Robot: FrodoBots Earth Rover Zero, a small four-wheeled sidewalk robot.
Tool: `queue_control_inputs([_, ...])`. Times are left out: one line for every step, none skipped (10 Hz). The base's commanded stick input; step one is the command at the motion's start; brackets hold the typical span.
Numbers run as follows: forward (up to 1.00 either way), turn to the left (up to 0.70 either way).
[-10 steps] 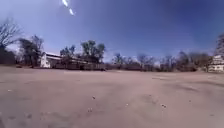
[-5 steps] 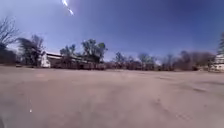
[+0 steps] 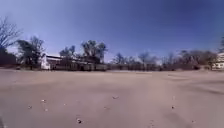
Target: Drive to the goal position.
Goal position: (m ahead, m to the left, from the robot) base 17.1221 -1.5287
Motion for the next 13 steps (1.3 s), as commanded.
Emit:
queue_control_inputs([1.00,0.00])
queue_control_inputs([1.00,0.00])
queue_control_inputs([1.00,0.00])
queue_control_inputs([1.00,0.00])
queue_control_inputs([1.00,0.00])
queue_control_inputs([1.00,0.00])
queue_control_inputs([1.00,0.00])
queue_control_inputs([1.00,0.00])
queue_control_inputs([1.00,0.00])
queue_control_inputs([1.00,0.00])
queue_control_inputs([1.00,0.00])
queue_control_inputs([1.00,0.00])
queue_control_inputs([1.00,0.00])
